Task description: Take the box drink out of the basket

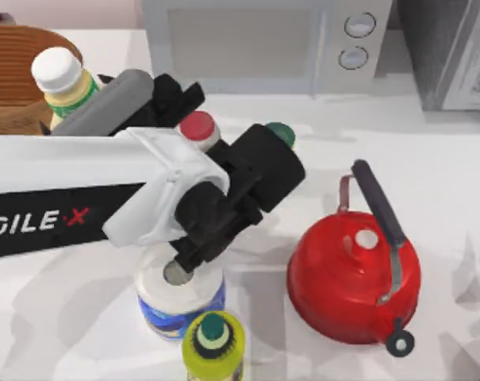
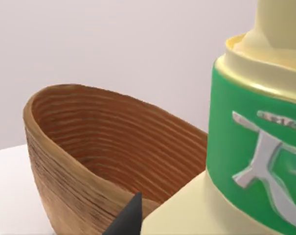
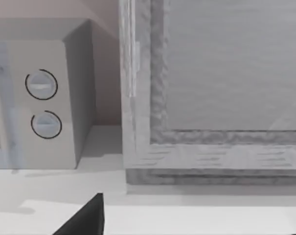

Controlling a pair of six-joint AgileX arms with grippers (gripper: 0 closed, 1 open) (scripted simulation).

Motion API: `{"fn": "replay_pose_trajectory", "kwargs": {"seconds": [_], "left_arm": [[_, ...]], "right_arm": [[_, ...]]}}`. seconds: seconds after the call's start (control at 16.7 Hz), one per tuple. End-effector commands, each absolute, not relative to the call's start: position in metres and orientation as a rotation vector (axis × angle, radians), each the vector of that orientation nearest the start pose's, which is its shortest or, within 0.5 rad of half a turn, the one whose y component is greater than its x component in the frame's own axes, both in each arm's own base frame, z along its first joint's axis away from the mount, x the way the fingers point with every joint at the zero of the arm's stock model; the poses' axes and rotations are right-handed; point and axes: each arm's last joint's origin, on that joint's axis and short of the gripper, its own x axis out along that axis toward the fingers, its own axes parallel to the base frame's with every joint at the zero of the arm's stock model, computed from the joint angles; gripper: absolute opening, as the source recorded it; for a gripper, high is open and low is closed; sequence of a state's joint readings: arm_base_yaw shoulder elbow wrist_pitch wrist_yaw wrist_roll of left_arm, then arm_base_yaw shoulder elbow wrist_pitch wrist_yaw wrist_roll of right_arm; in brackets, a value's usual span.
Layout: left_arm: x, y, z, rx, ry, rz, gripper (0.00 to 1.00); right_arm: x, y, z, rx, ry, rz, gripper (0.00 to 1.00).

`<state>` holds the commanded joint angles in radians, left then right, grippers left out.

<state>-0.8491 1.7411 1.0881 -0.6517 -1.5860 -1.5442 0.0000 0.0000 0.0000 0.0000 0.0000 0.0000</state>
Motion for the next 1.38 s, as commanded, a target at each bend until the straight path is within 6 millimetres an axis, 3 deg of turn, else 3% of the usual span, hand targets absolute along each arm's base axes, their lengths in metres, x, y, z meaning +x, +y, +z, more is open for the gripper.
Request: {"fn": "replay_pose_trajectory", "kwargs": {"seconds": [0.36,0.72,1.38], "left_arm": [[0.214,-0.171,0.144,-0.026,-0.029,0.775,0.0],[0.21,-0.166,0.137,0.007,-0.014,0.775,0.0],[0.21,-0.166,0.137,0.007,-0.014,0.775,0.83]], "right_arm": [[0.106,-0.001,0.16,0.0,0.0,0.0,1.0],[0.106,-0.001,0.16,0.0,0.0,0.0,1.0],[0.106,-0.001,0.16,0.0,0.0,0.0,1.0]]}}
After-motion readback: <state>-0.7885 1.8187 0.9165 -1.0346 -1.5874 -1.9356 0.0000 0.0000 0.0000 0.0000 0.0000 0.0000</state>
